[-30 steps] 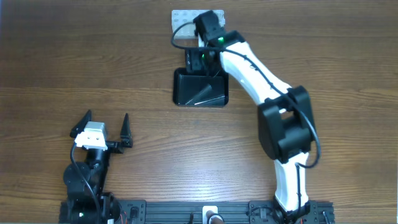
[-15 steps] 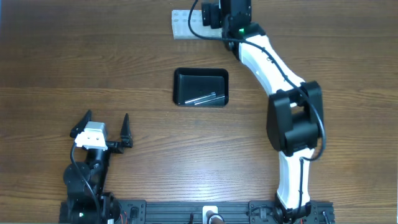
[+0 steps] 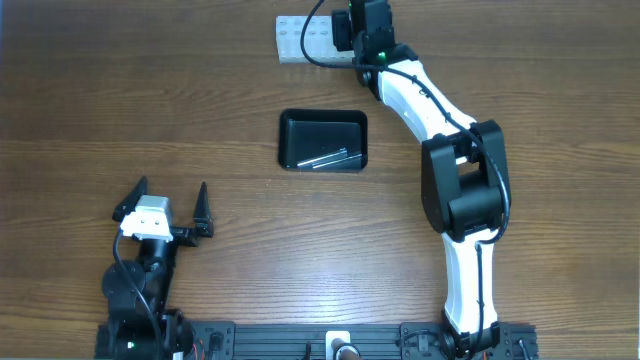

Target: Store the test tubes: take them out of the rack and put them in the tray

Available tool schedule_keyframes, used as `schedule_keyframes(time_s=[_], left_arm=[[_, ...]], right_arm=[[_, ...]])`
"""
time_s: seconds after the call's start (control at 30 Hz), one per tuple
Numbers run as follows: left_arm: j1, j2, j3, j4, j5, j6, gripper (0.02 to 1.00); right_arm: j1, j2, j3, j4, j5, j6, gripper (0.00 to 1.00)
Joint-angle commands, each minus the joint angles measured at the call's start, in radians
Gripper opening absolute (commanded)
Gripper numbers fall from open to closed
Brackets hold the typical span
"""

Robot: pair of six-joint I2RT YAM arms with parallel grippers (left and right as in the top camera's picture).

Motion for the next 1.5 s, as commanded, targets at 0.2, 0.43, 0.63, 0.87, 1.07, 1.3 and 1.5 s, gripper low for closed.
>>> schedule_keyframes(time_s=[0.2, 0.43, 0.63, 0.87, 1.07, 1.3, 1.5], left_arm=[[0.005, -0.003, -0.005, 0.000, 0.009, 0.014, 0.998], [0.005, -0.003, -0.005, 0.000, 0.009, 0.014, 1.000], [0.005, -0.003, -0.005, -0.001, 0.009, 0.014, 1.000], [0.005, -0.003, -0.005, 0.000, 0.009, 0.014, 1.000], [0.005, -0.003, -0.005, -0.001, 0.009, 0.014, 1.000], [0.005, -0.003, -0.005, 0.000, 0.009, 0.014, 1.000], [0.005, -0.003, -0.005, 0.000, 0.009, 0.014, 0.998]], right_arm=[[-0.007, 0.031, 0.004, 0.000, 0.012, 0.028, 0.538], [-0.007, 0.039, 0.004, 0.008, 0.012, 0.036, 0.411], [-0.007, 0.039, 0.004, 0.010, 0.012, 0.043, 0.255], [-0.006, 0.039, 0.004, 0.019, 0.012, 0.058, 0.141], [-0.006, 0.039, 0.004, 0.026, 0.012, 0.062, 0.117], [-0.004, -0.013, 0.005, 0.018, 0.013, 0.061, 0.097], [-0.004, -0.170, 0.005, 0.010, 0.013, 0.061, 0.099]])
